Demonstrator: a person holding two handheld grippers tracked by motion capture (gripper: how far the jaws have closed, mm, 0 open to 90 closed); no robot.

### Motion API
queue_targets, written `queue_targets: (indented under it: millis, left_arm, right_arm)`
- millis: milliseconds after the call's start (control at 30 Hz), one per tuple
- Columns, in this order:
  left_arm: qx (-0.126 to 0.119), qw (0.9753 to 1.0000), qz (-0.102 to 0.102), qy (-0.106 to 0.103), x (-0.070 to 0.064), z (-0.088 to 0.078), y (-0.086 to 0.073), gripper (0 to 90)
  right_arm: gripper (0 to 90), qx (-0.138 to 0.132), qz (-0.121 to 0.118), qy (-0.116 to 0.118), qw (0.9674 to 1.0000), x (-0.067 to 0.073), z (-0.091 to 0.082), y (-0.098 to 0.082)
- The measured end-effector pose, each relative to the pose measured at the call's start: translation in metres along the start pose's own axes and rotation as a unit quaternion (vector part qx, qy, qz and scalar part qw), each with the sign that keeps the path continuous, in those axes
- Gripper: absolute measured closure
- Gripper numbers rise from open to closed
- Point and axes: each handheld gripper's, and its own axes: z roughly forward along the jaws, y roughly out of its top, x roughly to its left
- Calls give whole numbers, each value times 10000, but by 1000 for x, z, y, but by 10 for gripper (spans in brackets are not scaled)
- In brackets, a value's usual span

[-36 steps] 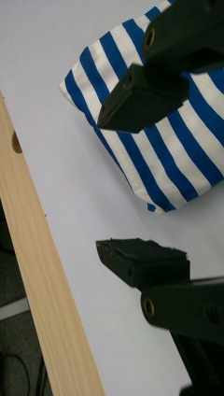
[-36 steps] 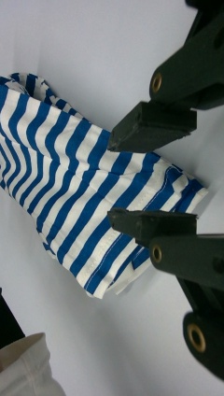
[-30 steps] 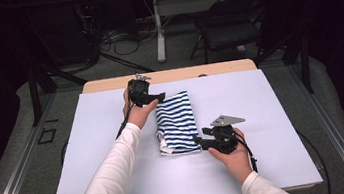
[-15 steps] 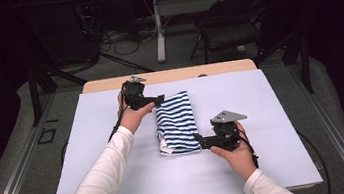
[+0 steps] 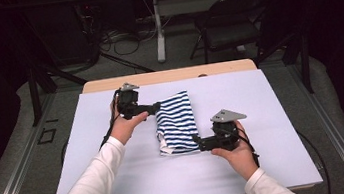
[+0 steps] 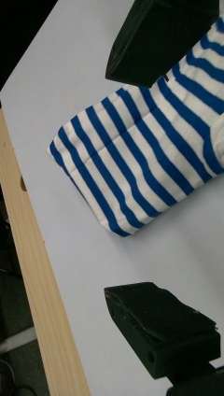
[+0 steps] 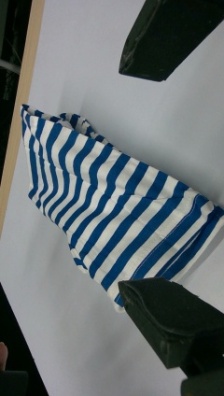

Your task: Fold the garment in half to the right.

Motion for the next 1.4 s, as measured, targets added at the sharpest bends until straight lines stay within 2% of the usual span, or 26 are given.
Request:
queue_targets:
  millis: [233, 400, 533, 1033, 1167, 1400]
  left_arm:
    - [-50, 9997, 52, -223, -8, -16, -12, 4]
    - [-90, 9996, 137, -245, -12, -26, -24, 4]
    - [-159, 9993, 85, -329, -14, -36, -36, 4]
    - [-137, 9994, -37, -310, -15, -60, -83, 4]
    - [-145, 9992, -41, -366, -14, -63, -90, 4]
    - [-257, 9992, -100, -273, -10, -73, -100, 4]
  right_arm:
    - [0, 2, -27, -6, 10000, 0, -4, 3]
    - [0, -17, -44, -24, 10000, -1, -10, 3]
    - [0, -33, -21, -19, 10000, -4, -16, 2]
    - [0, 3, 50, -122, 9999, -14, -34, -11]
    - [0, -12, 72, -147, 9999, -17, -38, -15]
    - [0, -7, 137, -140, 9998, -22, -47, -22]
